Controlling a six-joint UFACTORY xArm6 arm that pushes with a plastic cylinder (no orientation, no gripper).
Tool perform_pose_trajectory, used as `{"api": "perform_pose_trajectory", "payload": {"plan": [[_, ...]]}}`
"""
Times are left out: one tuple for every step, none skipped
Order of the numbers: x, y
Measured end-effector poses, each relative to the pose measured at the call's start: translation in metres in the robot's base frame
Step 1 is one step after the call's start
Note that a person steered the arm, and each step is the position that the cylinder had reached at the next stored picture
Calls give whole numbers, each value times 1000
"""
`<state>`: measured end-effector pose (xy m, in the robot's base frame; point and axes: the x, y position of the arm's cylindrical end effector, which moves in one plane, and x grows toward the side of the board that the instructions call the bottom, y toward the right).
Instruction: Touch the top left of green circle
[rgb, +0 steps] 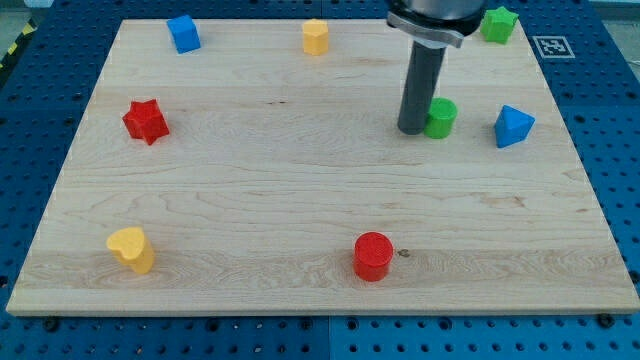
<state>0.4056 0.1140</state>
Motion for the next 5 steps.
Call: {"api": "perform_pose_trajectory", "payload": {"plan": [[0,12],[-11,2],[-38,0],[-49,12],[-49,21]]}}
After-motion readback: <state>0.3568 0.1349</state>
